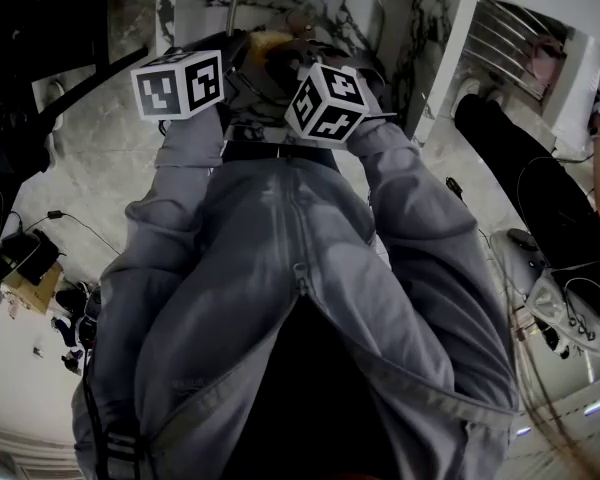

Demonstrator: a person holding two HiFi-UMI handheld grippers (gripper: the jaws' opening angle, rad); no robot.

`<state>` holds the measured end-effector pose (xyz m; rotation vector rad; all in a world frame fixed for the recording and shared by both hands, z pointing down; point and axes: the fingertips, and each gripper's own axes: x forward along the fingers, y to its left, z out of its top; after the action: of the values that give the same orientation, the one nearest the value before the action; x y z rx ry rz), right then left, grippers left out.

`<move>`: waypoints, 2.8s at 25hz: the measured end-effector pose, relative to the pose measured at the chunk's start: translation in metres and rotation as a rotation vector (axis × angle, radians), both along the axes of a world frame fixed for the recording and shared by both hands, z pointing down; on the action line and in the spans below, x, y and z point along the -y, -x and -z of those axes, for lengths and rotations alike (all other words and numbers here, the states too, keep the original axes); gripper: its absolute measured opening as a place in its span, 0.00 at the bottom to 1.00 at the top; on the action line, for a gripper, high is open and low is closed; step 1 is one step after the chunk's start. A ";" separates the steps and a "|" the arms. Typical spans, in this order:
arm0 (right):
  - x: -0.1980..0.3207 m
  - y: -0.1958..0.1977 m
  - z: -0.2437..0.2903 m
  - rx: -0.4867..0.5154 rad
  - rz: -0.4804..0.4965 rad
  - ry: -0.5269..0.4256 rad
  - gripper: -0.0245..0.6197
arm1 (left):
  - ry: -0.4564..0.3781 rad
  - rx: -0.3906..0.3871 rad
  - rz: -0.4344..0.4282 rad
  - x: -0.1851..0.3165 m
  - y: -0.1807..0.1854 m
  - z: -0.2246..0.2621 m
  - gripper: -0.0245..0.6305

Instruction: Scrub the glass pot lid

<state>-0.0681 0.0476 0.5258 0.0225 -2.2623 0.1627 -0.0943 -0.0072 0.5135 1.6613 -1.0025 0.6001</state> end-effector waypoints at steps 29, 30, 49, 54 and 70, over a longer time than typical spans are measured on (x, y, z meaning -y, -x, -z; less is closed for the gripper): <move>0.119 -0.093 0.074 0.121 -0.373 -0.174 0.10 | -0.182 0.130 -0.092 0.000 0.003 0.042 0.12; 0.129 -0.098 0.072 0.102 -0.387 -0.223 0.10 | -0.182 0.133 -0.095 0.001 0.003 0.042 0.12; 0.111 -0.059 -0.017 -0.067 -0.212 -0.280 0.10 | -0.163 0.142 -0.095 0.006 0.006 0.037 0.13; 0.071 -0.054 -0.019 -0.033 -0.179 -0.167 0.10 | -0.157 0.151 -0.096 0.005 0.008 0.036 0.13; -0.041 -0.047 -0.020 -0.064 0.074 0.185 0.10 | -0.163 0.153 -0.092 0.000 0.011 0.036 0.13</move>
<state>-0.0211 0.0884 0.5459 -0.1519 -2.1726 0.3260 -0.1056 -0.0070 0.4775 1.8344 -1.1142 0.7309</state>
